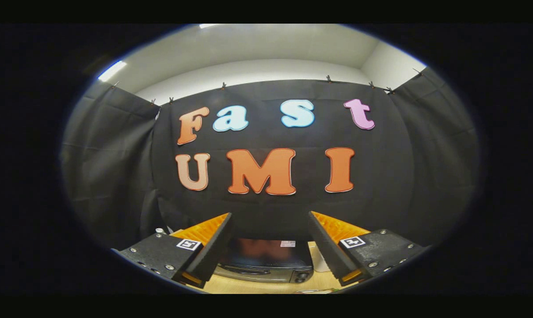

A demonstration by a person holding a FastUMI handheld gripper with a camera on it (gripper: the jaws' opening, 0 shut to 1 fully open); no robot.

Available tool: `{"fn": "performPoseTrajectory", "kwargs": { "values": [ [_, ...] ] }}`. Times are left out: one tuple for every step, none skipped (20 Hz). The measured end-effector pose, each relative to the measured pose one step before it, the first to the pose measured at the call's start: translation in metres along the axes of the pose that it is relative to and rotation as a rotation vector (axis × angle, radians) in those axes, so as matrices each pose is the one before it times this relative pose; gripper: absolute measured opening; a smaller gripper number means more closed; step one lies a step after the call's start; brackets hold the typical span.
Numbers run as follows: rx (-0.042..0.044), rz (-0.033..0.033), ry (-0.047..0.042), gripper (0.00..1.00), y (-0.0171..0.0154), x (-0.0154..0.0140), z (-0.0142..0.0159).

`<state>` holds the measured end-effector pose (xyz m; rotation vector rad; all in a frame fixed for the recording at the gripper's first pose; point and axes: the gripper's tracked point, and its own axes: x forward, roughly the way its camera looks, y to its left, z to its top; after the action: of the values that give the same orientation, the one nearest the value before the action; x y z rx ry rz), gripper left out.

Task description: Open the toaster oven, put the food inside, and close the toaster oven door.

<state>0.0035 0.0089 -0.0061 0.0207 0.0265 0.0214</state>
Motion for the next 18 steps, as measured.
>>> {"fn": "performPoseTrajectory", "kwargs": {
  "values": [
    [0.00298,0.00343,-0.00182,0.98,0.00025,0.00004,0.00093],
    [0.00172,0.00195,-0.00045,0.98,0.00066,0.00041,0.00028],
    [0.00067,0.00293,-0.00013,0.98,0.0002,0.00013,0.00027],
    [0.00196,-0.00009,0.0016,0.98,0.00021,0.0002,-0.00023],
    [0.00315,0.00157,0.00316,0.98,-0.00022,0.00032,-0.00056],
    [0.00515,-0.00025,0.00396,0.98,0.00028,0.0009,-0.00017],
    [0.00421,-0.00153,0.0037,0.98,-0.00102,0.00047,-0.00107],
    [0.00131,-0.00096,0.00248,0.98,-0.00055,0.00063,-0.00038],
    [0.00007,-0.00385,0.00311,0.98,-0.00136,0.00089,-0.00107],
    [0.00046,0.00177,0.00148,0.99,0.0003,0.00008,-0.00014],
    [-0.00025,-0.00125,0.00368,0.98,-0.00012,0.00056,-0.00118],
    [-0.00122,0.00197,0.00116,0.98,-0.00033,0.00026,-0.0003],
    [-0.00257,0.00017,0.00162,0.98,0.00029,0.00056,-0.0006],
    [-0.00111,0.00131,-0.00016,0.98,-0.00007,0.00024,0.00003],
    [-0.00025,0.00295,0.00003,0.98,0.00044,-0.0003,-0.00042],
    [0.00159,-0.00036,0.00323,0.98,-0.00042,0.00001,-0.00117],
    [0.00356,0.00268,0.00319,0.98,0.00061,0.0018,-0.00241],
    [0.0031,-0.00016,0.00578,0.98,0.00001,-0.00028,-0.00232]
  ]
}}
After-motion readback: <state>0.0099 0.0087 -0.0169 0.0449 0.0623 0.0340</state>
